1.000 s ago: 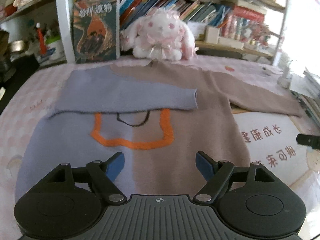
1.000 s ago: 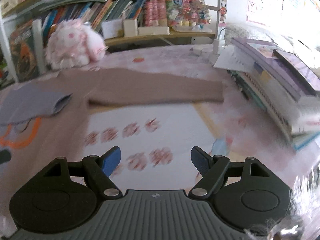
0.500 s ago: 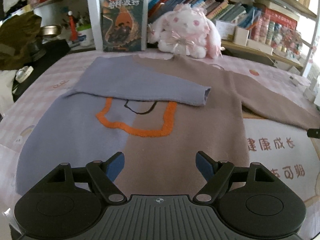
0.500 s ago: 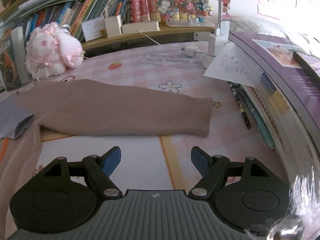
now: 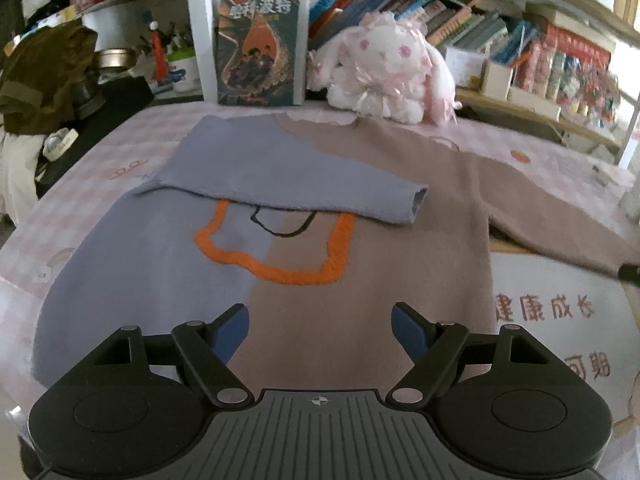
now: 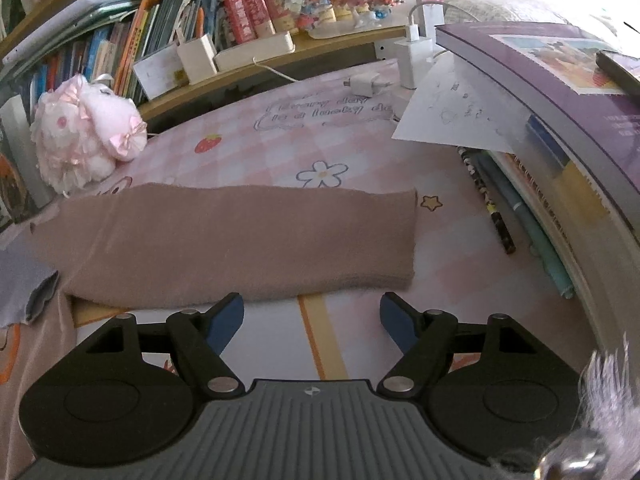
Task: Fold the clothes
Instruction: 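Grasp the taupe sleeve cuff with the right tool and lift it, then fold the taupe sleeve across the sweater body and open the right tool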
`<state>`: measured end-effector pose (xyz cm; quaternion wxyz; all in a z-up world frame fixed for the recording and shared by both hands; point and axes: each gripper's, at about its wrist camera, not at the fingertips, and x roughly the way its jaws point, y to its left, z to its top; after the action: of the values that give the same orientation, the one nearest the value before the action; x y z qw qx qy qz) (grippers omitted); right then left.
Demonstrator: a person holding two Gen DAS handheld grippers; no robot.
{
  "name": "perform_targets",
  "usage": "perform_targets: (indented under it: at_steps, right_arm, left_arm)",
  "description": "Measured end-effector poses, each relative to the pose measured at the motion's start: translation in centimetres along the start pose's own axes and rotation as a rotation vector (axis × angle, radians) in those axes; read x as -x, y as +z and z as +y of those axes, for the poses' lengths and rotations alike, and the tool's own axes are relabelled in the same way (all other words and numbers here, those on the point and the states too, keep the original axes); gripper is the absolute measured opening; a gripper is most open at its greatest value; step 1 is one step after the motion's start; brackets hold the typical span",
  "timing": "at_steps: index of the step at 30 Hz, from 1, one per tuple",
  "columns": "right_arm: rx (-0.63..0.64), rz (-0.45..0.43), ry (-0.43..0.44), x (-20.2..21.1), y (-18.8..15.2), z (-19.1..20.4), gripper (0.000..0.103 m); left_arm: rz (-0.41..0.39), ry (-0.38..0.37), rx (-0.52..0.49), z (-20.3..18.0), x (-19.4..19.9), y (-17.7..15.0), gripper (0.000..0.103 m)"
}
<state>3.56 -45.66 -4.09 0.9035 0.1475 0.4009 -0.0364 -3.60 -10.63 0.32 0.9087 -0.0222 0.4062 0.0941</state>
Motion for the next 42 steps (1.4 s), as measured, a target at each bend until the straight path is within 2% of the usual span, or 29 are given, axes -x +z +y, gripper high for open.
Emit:
perform_targets:
  at_steps: [2,5,7,9,12,15,17,20,22,24,29,34,42]
  right_arm:
    - [-0.013,-0.01,0.01,-0.3,0.3,-0.3,0.073]
    - [-0.056,-0.027,0.048,-0.9,0.9,-0.8,0.066]
    - [-0.102,-0.027,0.085,-1.3,1.4,-1.1,0.057]
    - [-0.157,-0.031,0.119,-1.7,1.8,-1.5,0.056]
    - [-0.211,-0.046,0.112,-2.1,2.3,-2.1,0.056]
    - [-0.251,-0.057,0.09,-2.4,2.9,-2.8,0.051]
    - [-0.275,-0.06,0.08,-2.5,3.2,-3.5,0.046]
    - [-0.299,-0.054,0.063,-2.6,3.3,-4.3,0.028]
    - [-0.304,-0.046,0.051,-2.7,3.2,-4.6,0.012]
    - [-0.303,-0.033,0.052,-2.9,3.2,-4.6,0.006]
    - [-0.263,-0.068,0.083,-1.8,3.7,-3.8,0.005]
    - [-0.226,-0.117,0.155,-0.1,4.8,-1.9,0.005]
    - [-0.14,-0.182,0.253,2.6,5.8,4.2,0.005]
  left_arm:
    - [0.007,0.004,-0.015,-0.3,-0.1,0.0,0.081]
    - [0.009,0.006,-0.031,-0.6,0.0,0.1,0.081]
    - [0.008,0.01,-0.035,-0.7,0.0,0.1,0.082]
    - [0.009,0.013,-0.035,-0.8,0.0,0.2,0.082]
    - [0.012,0.017,-0.035,-0.8,0.0,0.2,0.082]
    - [0.015,0.02,-0.037,-0.8,-0.1,0.3,0.082]
    - [0.017,0.022,-0.038,-0.9,-0.1,0.3,0.082]
    - [0.016,0.027,-0.048,-0.9,-0.2,0.4,0.083]
    - [0.014,0.029,-0.052,-0.9,-0.2,0.4,0.083]
    - [0.012,0.026,-0.056,-0.9,-0.2,0.3,0.083]
    - [-0.003,0.026,-0.063,-0.8,0.2,0.1,0.087]
    - [-0.02,0.017,-0.054,0.1,0.5,-0.1,0.087]
    - [-0.068,-0.015,-0.069,2.7,1.1,-0.1,0.087]
